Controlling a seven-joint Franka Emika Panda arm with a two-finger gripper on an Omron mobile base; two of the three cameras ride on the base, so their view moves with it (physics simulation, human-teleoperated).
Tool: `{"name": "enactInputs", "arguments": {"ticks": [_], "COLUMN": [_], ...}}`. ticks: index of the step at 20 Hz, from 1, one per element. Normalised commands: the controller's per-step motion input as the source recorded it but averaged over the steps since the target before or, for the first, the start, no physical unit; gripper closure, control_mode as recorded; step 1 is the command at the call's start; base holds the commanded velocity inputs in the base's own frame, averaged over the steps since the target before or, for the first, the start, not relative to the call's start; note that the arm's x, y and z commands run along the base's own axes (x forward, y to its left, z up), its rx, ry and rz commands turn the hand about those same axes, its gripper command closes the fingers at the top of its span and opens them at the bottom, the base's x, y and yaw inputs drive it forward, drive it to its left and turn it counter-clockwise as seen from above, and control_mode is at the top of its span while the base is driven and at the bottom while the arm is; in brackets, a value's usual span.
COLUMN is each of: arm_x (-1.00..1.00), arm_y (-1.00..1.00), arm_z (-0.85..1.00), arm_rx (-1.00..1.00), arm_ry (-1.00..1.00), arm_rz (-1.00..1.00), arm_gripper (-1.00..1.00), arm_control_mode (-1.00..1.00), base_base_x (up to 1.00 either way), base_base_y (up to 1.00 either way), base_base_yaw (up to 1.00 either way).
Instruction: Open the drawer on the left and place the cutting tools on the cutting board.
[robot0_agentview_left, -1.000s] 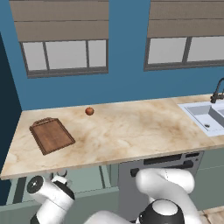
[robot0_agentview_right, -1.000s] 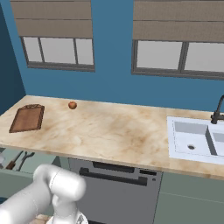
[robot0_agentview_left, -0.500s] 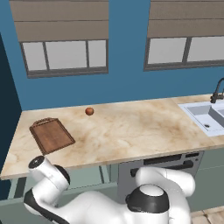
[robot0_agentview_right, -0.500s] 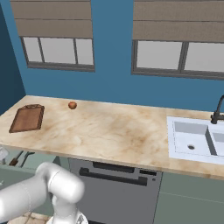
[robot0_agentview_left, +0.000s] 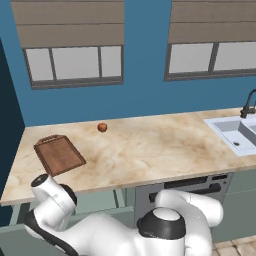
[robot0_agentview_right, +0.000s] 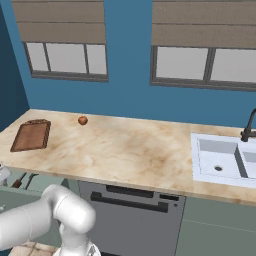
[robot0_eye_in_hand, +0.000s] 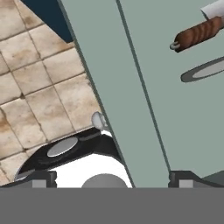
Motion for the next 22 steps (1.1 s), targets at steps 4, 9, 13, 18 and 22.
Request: {"name": "enactInputs", "arguments": {"ticks": [4, 9, 13, 18, 22], "arm_x": [-0.99, -1.00, -1.00, -1.00, -0.82], "arm_y": [0.50, 0.46, 0.42, 0.36, 0.08], "arm_z": [-0.86, -0.84, -0.84, -0.74, -0.19], "arm_rx": [0.00, 0.00, 0.00, 0.00, 0.00], "arm_ry": [0.14, 0.14, 0.13, 0.12, 0.07], "arm_rz": [0.18, 0.17, 0.18, 0.16, 0.12], "arm_gripper": [-1.00, -1.00, -1.00, -1.00, -1.00], "arm_control_mode": [-1.00, -1.00, -1.00, -1.00, -1.00], "base_base_x": [0.00, 0.00, 0.00, 0.00, 0.00], "base_base_y": [0.00, 0.00, 0.00, 0.00, 0.00], "base_base_yaw": [0.00, 0.00, 0.00, 0.00, 0.00]}}
